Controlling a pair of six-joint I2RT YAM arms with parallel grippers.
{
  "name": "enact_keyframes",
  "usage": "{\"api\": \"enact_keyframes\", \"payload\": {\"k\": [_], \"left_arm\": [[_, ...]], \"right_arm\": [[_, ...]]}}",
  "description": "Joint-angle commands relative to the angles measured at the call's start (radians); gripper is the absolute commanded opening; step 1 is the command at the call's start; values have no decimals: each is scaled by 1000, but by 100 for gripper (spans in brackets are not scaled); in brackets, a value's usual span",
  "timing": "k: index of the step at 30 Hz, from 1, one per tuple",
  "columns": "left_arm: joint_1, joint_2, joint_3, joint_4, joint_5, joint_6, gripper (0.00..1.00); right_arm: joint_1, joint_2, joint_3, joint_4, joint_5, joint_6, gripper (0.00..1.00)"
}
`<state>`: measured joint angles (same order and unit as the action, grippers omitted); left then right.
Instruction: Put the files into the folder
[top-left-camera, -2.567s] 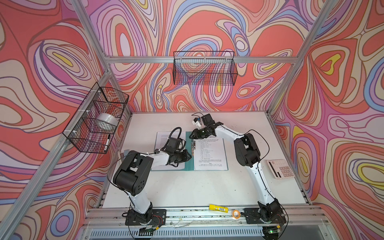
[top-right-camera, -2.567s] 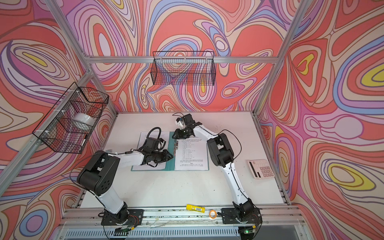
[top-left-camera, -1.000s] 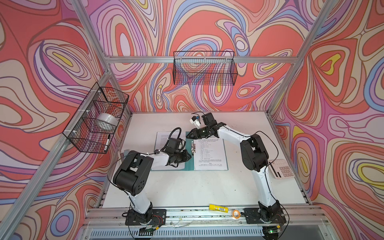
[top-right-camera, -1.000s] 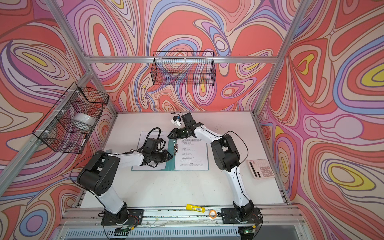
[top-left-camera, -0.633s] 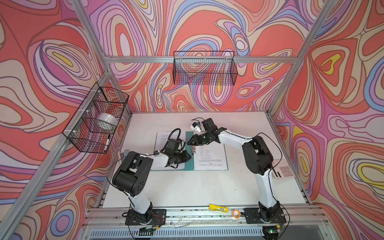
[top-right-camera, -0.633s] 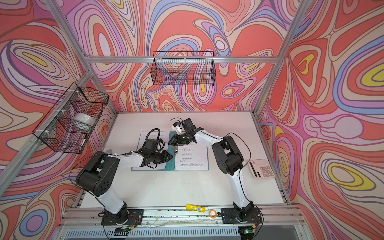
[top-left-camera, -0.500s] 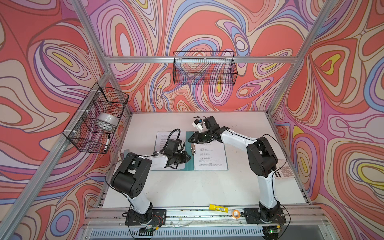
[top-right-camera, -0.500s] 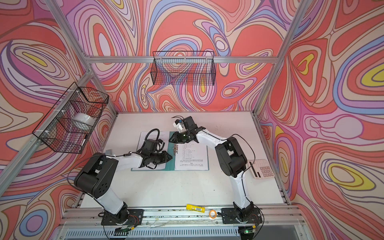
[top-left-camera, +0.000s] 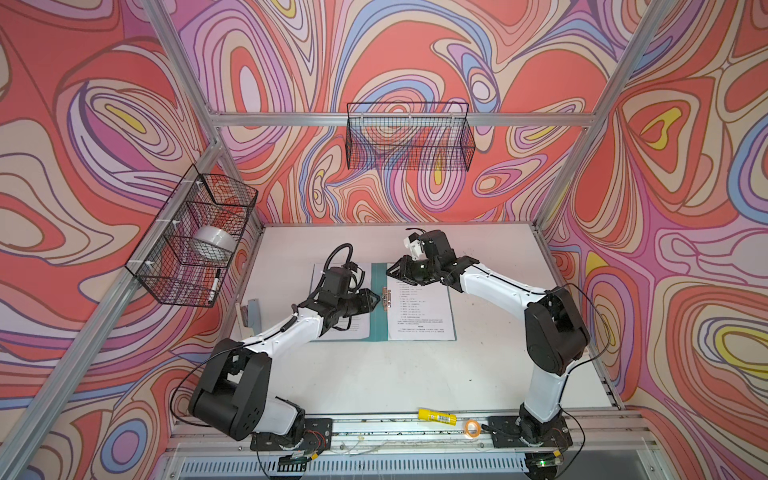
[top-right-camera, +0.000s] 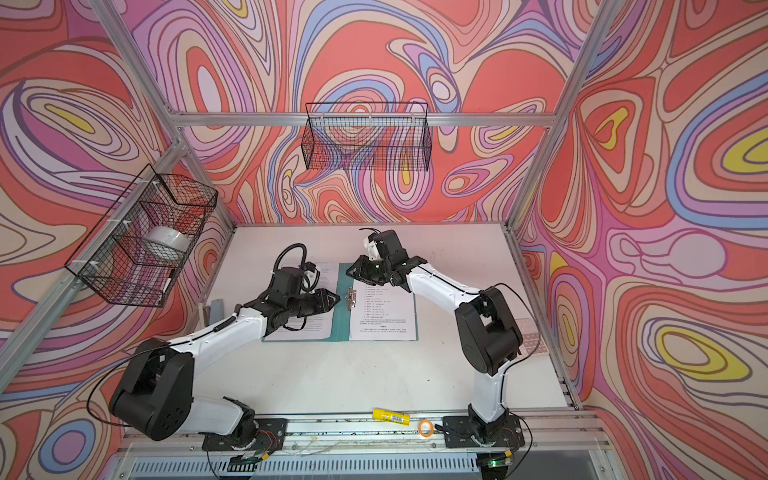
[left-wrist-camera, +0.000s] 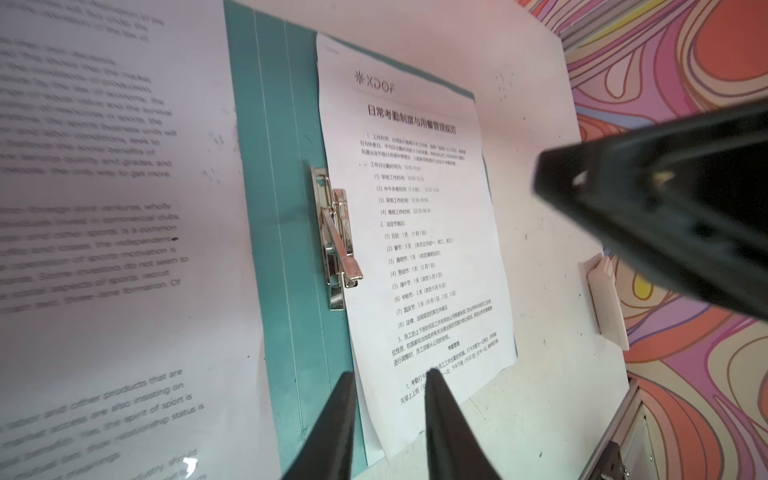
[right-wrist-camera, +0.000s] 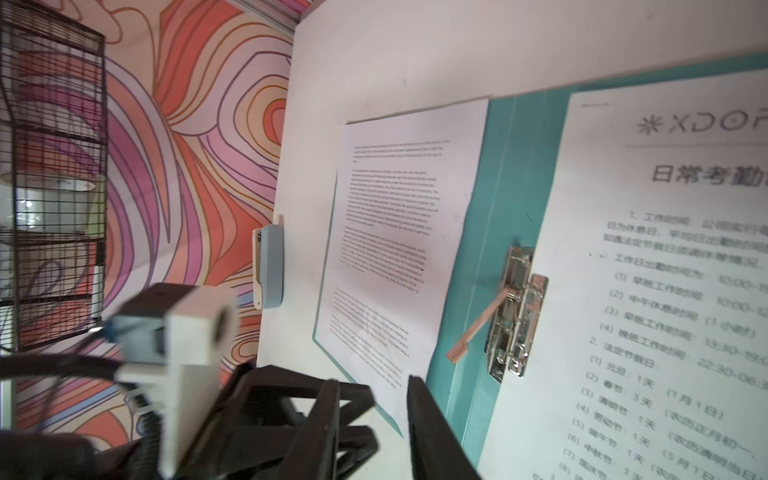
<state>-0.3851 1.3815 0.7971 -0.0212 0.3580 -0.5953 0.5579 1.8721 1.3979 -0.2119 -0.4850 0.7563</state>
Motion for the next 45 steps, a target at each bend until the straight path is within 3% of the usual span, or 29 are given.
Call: {"api": "enact_keyframes", "payload": {"k": [1,13,16,20,22,31,45], "left_arm": [[50,-69,34,-89,-60,15,33],[72,-100,-32,-143,-72,-7,28],[71,-171,-83,-223,-153,-12,28],[72,-221,-110,-395,-355,-27,26],[73,-231,-144,-385,-374,-39,26],[143,-187,-338,-71,-210,-112,27],[178,-106,-330,54,-155,-70,27]], "right_arm": [[10,-31,-35,6,31,51,31],[53,-9,-132,118,28,219,26],[54,-8,-149,122,29,222,26],[68,12,-129,90,47,201,26],[72,24,-120,87,50,201,26],[73,78,-97,105,46,215,26],[73,137,-60,113,45,211,26]]}}
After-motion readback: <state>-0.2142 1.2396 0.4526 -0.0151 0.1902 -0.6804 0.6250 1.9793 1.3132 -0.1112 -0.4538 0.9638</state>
